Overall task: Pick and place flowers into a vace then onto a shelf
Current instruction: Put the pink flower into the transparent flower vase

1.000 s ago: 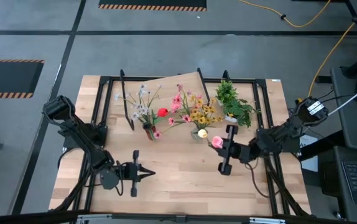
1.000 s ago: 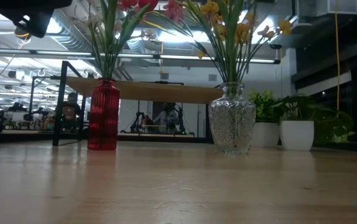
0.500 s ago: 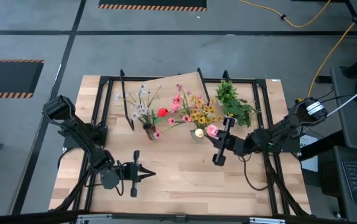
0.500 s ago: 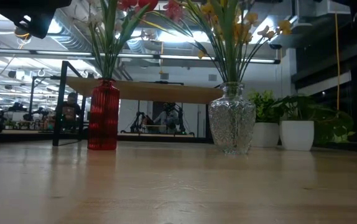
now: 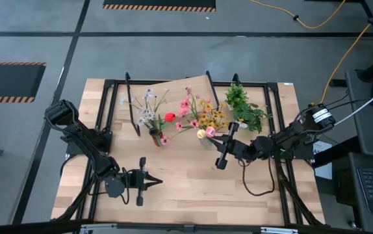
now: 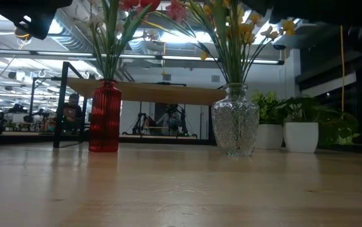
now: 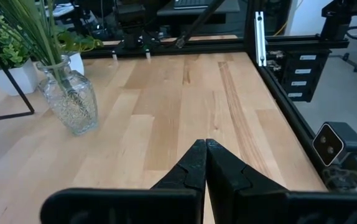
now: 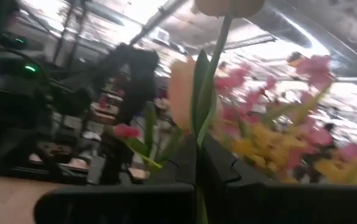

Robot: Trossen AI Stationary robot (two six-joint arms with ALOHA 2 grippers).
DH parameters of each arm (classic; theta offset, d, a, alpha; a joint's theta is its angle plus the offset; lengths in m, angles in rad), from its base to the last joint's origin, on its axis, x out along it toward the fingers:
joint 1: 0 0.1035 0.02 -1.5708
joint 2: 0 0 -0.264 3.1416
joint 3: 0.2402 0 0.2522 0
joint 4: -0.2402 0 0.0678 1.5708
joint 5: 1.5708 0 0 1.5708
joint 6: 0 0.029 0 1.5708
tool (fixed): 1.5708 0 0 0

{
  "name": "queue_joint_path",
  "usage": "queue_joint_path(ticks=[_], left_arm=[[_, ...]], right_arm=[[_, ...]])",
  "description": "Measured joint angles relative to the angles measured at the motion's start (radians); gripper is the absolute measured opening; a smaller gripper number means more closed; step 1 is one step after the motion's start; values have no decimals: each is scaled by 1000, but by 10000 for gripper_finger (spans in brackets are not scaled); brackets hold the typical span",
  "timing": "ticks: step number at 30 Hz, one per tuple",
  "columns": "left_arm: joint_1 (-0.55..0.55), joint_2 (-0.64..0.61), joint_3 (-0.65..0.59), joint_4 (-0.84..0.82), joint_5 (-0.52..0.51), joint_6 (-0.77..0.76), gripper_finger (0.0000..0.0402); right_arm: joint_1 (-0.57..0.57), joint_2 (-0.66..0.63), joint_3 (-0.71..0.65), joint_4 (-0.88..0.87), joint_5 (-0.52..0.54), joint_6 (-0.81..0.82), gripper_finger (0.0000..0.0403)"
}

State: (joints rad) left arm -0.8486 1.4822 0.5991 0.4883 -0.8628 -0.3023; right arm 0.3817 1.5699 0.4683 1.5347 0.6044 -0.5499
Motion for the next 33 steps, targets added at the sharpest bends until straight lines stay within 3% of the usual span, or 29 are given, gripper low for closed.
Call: queue_joint_path(ticks=[18,25,33], left_arm=[[0,0,0,0,1,-10,3],[0,0,0,0,1,-17,3],[0,0,0,0,1,-18,4]], right_arm=[[1,93,0,-3,155,52,5],[3,90,0,-6,183,64,33],[78,66,0,-7,349,51,86]])
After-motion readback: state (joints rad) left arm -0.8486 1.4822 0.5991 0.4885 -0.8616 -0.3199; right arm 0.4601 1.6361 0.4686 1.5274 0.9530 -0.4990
